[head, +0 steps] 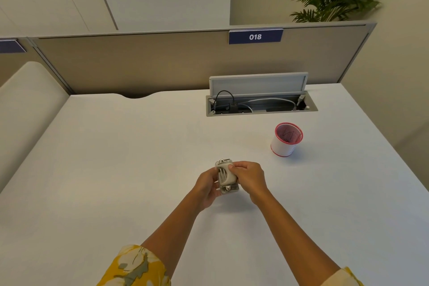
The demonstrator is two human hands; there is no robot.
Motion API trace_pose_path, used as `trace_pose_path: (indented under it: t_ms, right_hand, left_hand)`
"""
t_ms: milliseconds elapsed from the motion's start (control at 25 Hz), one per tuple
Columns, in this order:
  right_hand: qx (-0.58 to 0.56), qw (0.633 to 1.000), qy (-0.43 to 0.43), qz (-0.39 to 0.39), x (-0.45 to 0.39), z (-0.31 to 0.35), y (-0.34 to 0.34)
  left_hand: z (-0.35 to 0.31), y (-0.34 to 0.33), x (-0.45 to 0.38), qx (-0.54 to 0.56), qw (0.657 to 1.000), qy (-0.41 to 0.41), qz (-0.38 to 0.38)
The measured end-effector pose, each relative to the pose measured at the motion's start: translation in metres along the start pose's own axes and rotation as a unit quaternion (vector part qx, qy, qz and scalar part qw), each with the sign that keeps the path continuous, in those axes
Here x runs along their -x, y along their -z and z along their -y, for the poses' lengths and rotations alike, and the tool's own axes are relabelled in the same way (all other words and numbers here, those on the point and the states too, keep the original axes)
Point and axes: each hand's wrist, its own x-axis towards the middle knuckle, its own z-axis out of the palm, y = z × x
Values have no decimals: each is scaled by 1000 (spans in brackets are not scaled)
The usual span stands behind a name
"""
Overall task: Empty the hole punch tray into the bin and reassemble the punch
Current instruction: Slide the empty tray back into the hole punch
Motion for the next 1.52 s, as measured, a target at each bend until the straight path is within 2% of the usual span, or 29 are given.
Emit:
trace_pose_path:
  t_ms: [160,440,520,600,640,800,1080,1360,1520]
  right_hand:
    - [-11,1000,-3,3,-1,-2,3]
    - [-40,997,-13,67,-5,-11,15]
    - [-41,999,-7,28,-7,-9,21]
    - [8,1000,6,-29,-14,-10,28]
    - [33,999,3,-27,-18,-10,32]
    - [34,996,-40,76,-26,-11,31]
    - [30,991,-50,120,-28,-5,34]
    - [76,992,-94,39,-40,-7,29]
    - [109,988,-103,27,-43,-4,26]
  left_hand:
    - [0,-1,0,-21,999,-1,37]
    - [5,0,0,-61,997,-10,56]
    - [5,-1,-1,-75,996,-10,55]
    - [7,0,-4,-78,995,-5,58]
    - [8,1,-5,-80,995,-3,61]
    - [10,2,-5,-104,992,2,68]
    - [11,5,-7,-124,989,3,76]
    - [6,-1,-2,-152,986,-19,58]
    - [3,-1,0,-150,986,-31,60]
